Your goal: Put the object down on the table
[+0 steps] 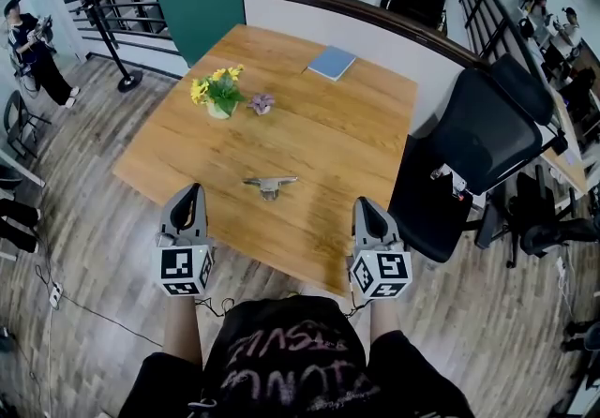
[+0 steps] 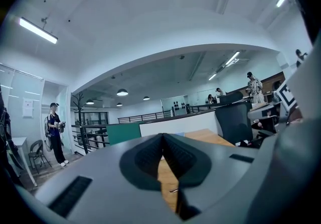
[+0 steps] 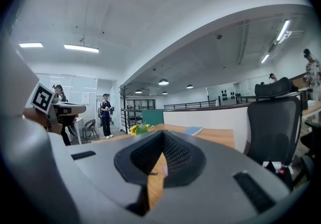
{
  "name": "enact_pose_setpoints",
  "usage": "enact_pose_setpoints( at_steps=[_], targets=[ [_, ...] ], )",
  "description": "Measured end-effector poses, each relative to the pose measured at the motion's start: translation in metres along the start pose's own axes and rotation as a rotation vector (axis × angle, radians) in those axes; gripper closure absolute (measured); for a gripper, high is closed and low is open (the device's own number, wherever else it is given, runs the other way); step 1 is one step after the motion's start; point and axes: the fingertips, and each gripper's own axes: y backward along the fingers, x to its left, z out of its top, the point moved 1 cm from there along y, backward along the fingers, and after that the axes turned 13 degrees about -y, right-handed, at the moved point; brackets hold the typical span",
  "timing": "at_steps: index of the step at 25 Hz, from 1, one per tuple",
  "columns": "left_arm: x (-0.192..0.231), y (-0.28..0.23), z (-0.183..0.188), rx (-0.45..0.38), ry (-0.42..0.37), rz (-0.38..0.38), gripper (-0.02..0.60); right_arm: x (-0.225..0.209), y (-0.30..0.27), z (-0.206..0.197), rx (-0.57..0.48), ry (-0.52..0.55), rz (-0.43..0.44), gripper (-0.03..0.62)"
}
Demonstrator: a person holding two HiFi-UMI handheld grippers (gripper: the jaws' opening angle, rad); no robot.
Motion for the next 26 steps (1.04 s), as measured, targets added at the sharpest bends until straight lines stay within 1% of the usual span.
enact_pose_setpoints(
  at_steps=[5, 18, 26],
  targets=[
    [-0.004, 0.000, -0.003, -0.002, 0.005, -0.001, 0.568, -0.004, 0.000, 0.000, -0.002, 0.004, -0.009, 0.589],
    [0.003, 0.004, -0.001, -0.021, -0.004, 0.016, 0.568, 0.004, 0.000, 0.002, -0.002, 0.026, 0.011, 0.589],
    [0.001, 0.005, 0.000, -0.023, -0.004, 0.005, 0.569, 0.005, 0.001, 0.005, -0.009, 0.031, 0.014, 0.589]
  ],
)
